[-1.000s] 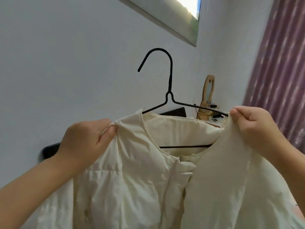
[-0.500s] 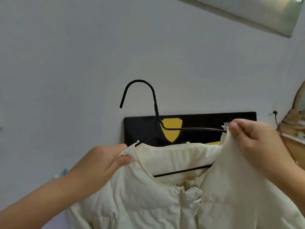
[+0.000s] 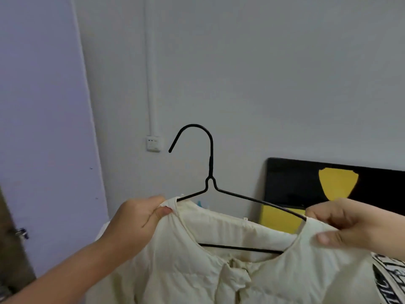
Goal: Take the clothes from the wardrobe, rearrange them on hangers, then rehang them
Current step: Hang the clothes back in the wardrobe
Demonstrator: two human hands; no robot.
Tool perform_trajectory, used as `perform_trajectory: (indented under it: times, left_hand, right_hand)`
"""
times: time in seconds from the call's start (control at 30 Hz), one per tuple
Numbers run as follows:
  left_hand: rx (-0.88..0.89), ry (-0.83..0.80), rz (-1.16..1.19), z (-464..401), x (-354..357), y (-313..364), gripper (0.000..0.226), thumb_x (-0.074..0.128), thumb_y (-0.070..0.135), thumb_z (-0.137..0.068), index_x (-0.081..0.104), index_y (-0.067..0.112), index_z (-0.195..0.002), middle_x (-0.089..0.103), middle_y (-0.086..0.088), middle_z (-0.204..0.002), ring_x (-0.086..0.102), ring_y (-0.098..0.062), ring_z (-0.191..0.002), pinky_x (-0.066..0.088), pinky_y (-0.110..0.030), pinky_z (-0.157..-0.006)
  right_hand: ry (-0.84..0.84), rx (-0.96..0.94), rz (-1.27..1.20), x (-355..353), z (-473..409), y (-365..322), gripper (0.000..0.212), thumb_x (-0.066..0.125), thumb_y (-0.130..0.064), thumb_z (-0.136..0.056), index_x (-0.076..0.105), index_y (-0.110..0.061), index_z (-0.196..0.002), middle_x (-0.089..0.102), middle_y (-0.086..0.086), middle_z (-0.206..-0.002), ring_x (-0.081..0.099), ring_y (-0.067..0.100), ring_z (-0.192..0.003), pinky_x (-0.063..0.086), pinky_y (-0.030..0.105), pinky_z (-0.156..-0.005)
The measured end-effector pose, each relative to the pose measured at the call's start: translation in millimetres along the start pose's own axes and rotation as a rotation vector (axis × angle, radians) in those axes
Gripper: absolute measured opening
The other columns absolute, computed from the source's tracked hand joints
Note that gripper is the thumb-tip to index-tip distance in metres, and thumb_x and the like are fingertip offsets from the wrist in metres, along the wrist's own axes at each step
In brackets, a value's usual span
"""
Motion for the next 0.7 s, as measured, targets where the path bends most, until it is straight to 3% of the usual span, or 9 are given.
perform_trajectory:
  times: [0.07, 0.17, 0.3, 0.37, 0.43, 0.47, 0.53, 0.6, 0.7]
  left_hand:
    - [-0.049, 0.019, -0.051, 24, -36, -20, 0.059, 0.029, 0.06, -0.078, 0.052, 0.008, -0.061, 0.049, 0.015, -0.05, 0.044, -0.006, -0.05, 0.029, -0.02, -0.05]
    - [-0.182, 0.03, -0.14, 58, -87, -57, 0.034, 0.042, 0.051, -0.083, 0.039, 0.029, -0.057, 0.051, 0.019, -0.056, 0.045, -0.006, -0.055, 0.026, -0.02, -0.05]
    - [-0.376, 0.032, -0.236, 100, -147, -106, 0.033, 0.055, 0.032, -0.089, 0.042, 0.032, -0.059, 0.051, 0.01, -0.052, 0.046, -0.005, -0.054, 0.028, -0.027, -0.051]
    - [-0.441, -0.027, -0.324, 118, -166, -124, 0.026, 0.05, 0.035, -0.092, 0.043, 0.033, -0.067, 0.051, 0.01, -0.065, 0.05, -0.011, -0.07, 0.034, -0.031, -0.06]
    - [-0.537, -0.061, -0.446, 138, -186, -146, 0.011, 0.045, 0.037, -0.094, 0.052, 0.031, -0.101, 0.056, 0.008, -0.103, 0.049, -0.016, -0.103, 0.037, -0.03, -0.083]
    - [-0.57, -0.07, -0.506, 149, -195, -158, 0.029, 0.044, 0.038, -0.095, 0.045, 0.027, -0.122, 0.05, 0.006, -0.122, 0.043, -0.016, -0.117, 0.034, -0.028, -0.095]
    - [-0.648, -0.054, -0.574, 168, -217, -177, 0.054, 0.044, 0.041, -0.094, 0.025, 0.024, -0.141, 0.032, 0.006, -0.142, 0.029, -0.015, -0.131, 0.025, -0.028, -0.105]
    - [-0.718, -0.036, -0.608, 183, -239, -192, 0.061, 0.044, 0.042, -0.093, 0.018, 0.024, -0.145, 0.024, 0.007, -0.147, 0.024, -0.015, -0.135, 0.023, -0.028, -0.107]
    - [-0.808, -0.027, -0.673, 201, -268, -216, 0.058, 0.044, 0.041, -0.093, 0.021, 0.025, -0.144, 0.026, 0.006, -0.146, 0.027, -0.015, -0.134, 0.026, -0.029, -0.107]
  right_hand:
    - [-0.029, -0.039, -0.107, 36, -25, -15, 0.038, 0.077, -0.046, -0.073, 0.062, -0.012, -0.075, 0.059, 0.005, -0.069, 0.054, 0.018, -0.06, 0.039, 0.021, -0.053]
    - [-0.057, -0.102, -0.198, 93, -58, -48, 0.051, 0.079, -0.055, -0.063, 0.058, -0.01, -0.069, 0.052, 0.008, -0.064, 0.047, 0.017, -0.057, 0.034, 0.02, -0.053]
    - [-0.092, -0.156, -0.323, 163, -95, -97, 0.027, 0.072, -0.039, -0.069, 0.065, -0.014, -0.065, 0.056, 0.004, -0.06, 0.051, 0.011, -0.054, 0.038, 0.016, -0.049]
    - [-0.114, -0.157, -0.343, 193, -117, -115, 0.027, 0.071, -0.033, -0.077, 0.065, -0.007, -0.071, 0.058, 0.011, -0.066, 0.054, 0.018, -0.061, 0.041, 0.022, -0.058]
    - [-0.138, -0.148, -0.352, 222, -139, -132, 0.027, 0.062, -0.026, -0.077, 0.062, 0.0, -0.075, 0.057, 0.018, -0.072, 0.053, 0.022, -0.069, 0.038, 0.028, -0.068]
    - [-0.15, -0.145, -0.367, 235, -150, -141, 0.023, 0.059, -0.022, -0.075, 0.062, 0.0, -0.072, 0.054, 0.018, -0.071, 0.05, 0.022, -0.068, 0.036, 0.028, -0.065]
    - [-0.168, -0.135, -0.416, 256, -172, -158, 0.016, 0.056, -0.01, -0.076, 0.061, -0.002, -0.064, 0.05, 0.018, -0.065, 0.045, 0.022, -0.063, 0.032, 0.027, -0.055]
    - [-0.213, -0.132, -0.46, 275, -197, -171, 0.015, 0.054, -0.003, -0.079, 0.061, 0.005, -0.067, 0.053, 0.021, -0.064, 0.048, 0.025, -0.063, 0.034, 0.028, -0.052]
    - [-0.305, -0.145, -0.474, 299, -235, -190, 0.018, 0.05, 0.001, -0.084, 0.061, 0.01, -0.073, 0.057, 0.02, -0.064, 0.054, 0.022, -0.06, 0.04, 0.022, -0.053]
Point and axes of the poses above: each hand's wrist, its own z-axis away from the middle knuckle, its own x-axis out of the palm, y = z × x, the point moved 9 cm from there along -z, towards the middle knuckle
